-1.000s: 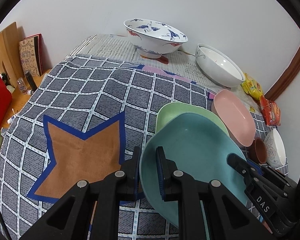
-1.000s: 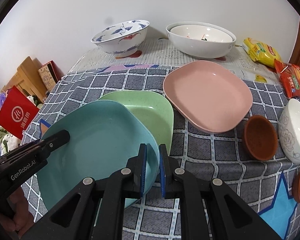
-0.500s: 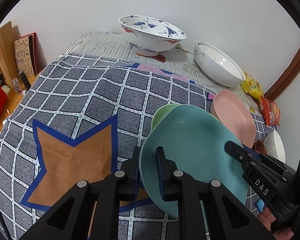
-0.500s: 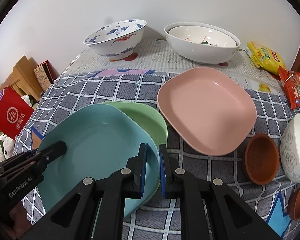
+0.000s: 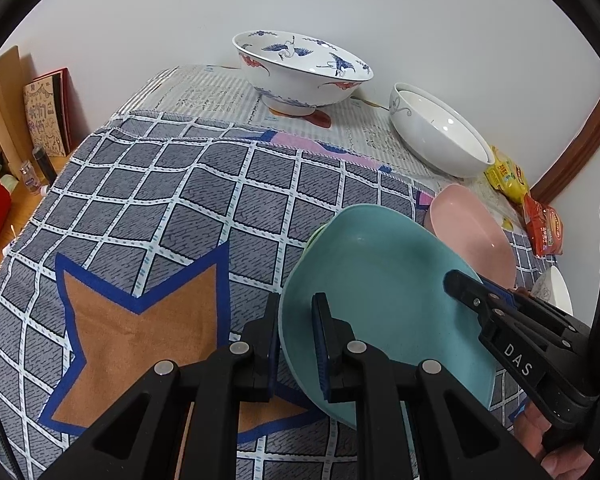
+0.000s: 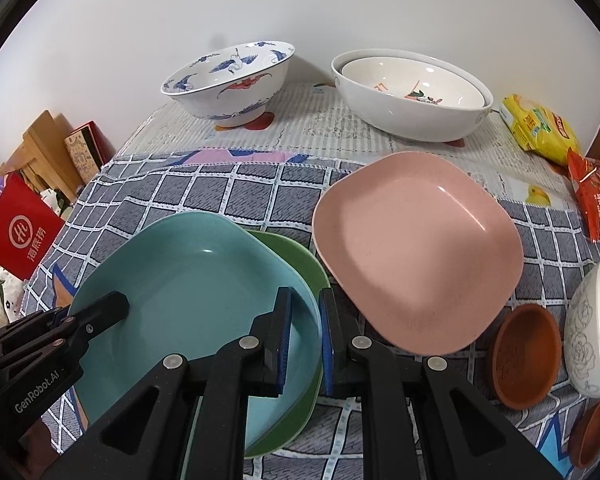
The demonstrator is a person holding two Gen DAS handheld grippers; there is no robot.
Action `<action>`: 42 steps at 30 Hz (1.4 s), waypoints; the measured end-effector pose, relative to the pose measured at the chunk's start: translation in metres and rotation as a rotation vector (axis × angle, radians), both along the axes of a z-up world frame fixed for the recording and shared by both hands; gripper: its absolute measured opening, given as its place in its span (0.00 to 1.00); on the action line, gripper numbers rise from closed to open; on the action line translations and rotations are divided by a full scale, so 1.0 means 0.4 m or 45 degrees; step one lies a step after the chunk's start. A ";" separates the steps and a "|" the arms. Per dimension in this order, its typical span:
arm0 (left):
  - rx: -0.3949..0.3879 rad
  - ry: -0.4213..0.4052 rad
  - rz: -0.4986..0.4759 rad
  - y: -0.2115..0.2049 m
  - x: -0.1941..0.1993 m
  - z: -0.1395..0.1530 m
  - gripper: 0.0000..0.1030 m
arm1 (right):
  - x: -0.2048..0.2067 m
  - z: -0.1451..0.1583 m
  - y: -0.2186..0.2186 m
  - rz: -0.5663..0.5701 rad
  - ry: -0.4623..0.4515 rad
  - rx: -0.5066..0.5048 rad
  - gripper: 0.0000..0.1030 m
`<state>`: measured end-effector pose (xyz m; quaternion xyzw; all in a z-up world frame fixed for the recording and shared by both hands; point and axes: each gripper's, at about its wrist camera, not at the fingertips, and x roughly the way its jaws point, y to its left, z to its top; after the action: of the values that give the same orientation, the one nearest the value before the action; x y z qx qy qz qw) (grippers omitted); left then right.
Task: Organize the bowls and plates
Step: 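Carry the teal plate over the green plate with both grippers, then lower the teal plate onto the green plate and open both grippers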
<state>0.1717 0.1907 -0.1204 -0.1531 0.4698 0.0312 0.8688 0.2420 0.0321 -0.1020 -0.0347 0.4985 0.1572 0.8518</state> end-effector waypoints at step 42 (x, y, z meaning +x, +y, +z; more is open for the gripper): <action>-0.007 -0.047 -0.078 -0.047 -0.124 0.017 0.52 | -0.192 0.073 -0.102 -0.012 -0.018 0.076 0.52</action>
<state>0.1221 0.1719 -0.1138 -0.1413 0.4583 0.0005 0.8775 0.1652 -0.0087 -0.0728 -0.0078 0.4877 0.1678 0.8567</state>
